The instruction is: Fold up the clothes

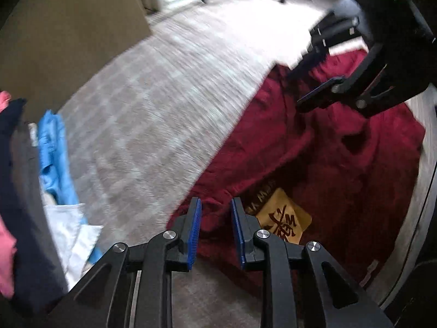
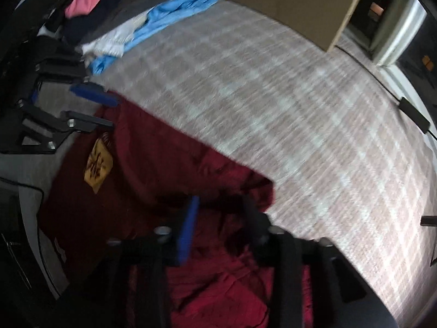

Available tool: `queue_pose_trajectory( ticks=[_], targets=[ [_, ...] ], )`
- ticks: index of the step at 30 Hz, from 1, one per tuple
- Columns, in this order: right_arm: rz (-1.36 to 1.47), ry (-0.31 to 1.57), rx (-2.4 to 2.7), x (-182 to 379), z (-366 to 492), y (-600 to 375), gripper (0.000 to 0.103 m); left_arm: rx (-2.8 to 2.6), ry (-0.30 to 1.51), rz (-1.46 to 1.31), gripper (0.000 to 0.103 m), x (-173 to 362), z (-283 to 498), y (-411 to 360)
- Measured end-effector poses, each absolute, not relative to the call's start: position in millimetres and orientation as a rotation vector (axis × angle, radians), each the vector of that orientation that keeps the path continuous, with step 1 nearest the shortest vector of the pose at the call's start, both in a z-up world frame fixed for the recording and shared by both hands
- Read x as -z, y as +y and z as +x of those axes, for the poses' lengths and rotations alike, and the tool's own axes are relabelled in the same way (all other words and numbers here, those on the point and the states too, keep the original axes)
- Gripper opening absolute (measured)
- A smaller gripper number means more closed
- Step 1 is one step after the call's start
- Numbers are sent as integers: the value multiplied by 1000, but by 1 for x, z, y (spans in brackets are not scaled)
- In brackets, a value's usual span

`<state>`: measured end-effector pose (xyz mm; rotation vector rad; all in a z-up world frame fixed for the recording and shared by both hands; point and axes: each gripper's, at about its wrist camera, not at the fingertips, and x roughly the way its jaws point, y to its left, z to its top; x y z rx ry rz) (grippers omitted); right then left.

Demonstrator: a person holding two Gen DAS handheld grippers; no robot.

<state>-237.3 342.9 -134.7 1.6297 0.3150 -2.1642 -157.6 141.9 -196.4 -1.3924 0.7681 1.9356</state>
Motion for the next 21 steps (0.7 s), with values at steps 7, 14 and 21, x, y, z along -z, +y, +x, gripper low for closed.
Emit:
queue_pose_trajectory(
  ticks=[7, 14, 21],
  targets=[
    [1608, 295, 2154, 135, -234, 342, 29, -1904, 755, -1407, 21, 195, -157, 141],
    [1610, 143, 2180, 125, -244, 360, 29, -1953, 681, -1390, 21, 178, -163, 136],
    [1611, 376, 2165, 142, -239, 334, 30, -1925, 718, -1418, 20, 177, -155, 125]
  ],
)
